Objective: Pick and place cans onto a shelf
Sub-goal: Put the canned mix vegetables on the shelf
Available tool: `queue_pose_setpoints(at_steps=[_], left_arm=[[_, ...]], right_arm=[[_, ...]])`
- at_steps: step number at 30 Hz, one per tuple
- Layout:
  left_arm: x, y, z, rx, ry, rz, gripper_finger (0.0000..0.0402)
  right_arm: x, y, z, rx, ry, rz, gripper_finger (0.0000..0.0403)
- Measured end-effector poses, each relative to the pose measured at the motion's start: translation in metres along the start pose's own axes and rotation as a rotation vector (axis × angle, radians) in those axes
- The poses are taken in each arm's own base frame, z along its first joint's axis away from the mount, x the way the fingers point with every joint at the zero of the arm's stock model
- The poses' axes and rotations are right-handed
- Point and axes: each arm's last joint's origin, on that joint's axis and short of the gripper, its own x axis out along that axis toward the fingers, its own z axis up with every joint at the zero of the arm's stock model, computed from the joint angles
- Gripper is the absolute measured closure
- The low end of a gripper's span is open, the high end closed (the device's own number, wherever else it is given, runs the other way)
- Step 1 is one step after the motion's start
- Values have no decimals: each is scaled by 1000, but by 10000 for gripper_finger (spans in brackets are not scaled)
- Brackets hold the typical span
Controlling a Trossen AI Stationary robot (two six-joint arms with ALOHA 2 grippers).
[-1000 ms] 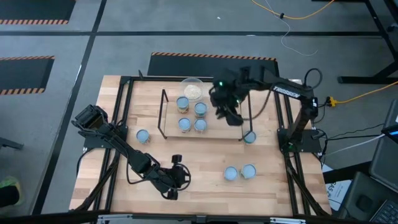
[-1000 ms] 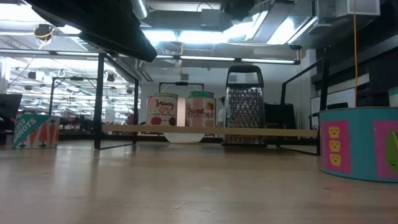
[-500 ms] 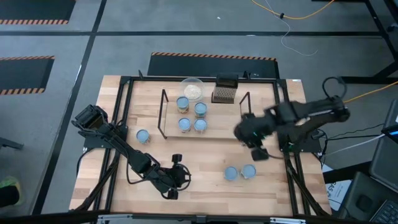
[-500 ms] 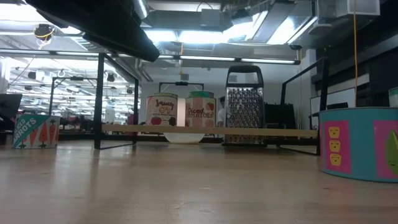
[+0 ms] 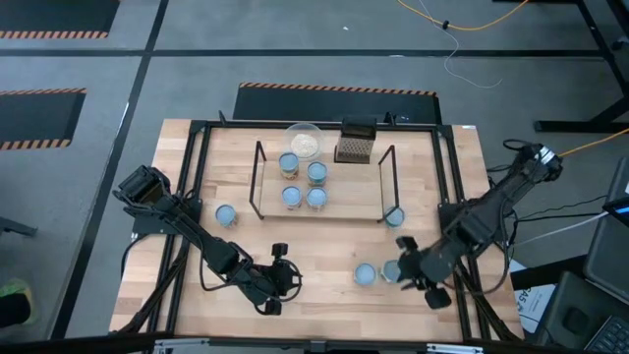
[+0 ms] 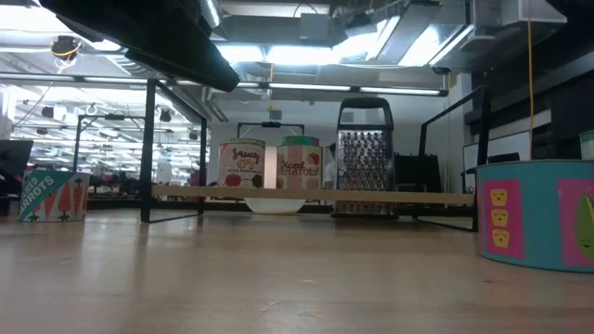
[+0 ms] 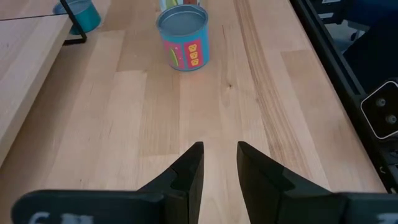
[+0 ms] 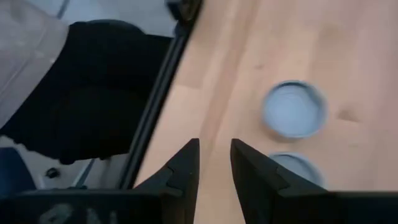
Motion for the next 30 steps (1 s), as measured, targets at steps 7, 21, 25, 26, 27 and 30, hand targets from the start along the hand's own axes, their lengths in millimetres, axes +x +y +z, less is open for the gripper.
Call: queue_pose_setpoints(at_steps=[7,21,25,26,27,30], left_arm=[[0,0,0,0,0,0,312],[0,0,0,0,-1,2,312],[0,0,0,0,-1,2,312],[0,0,0,0,-1,2,312],[0,0,0,0,-1,2,312],[0,0,0,0,-1,2,312]], right_arm=[[20,5,-22,-4,4,17,308],[39,-11,-49,-23,61,-101,308],[40,-14,-51,-28,45,-152,308],[41,-15,-52,-28,44,-159,308],[41,-15,-53,-29,47,-161,308],[41,-15,-53,-29,47,-161,308]])
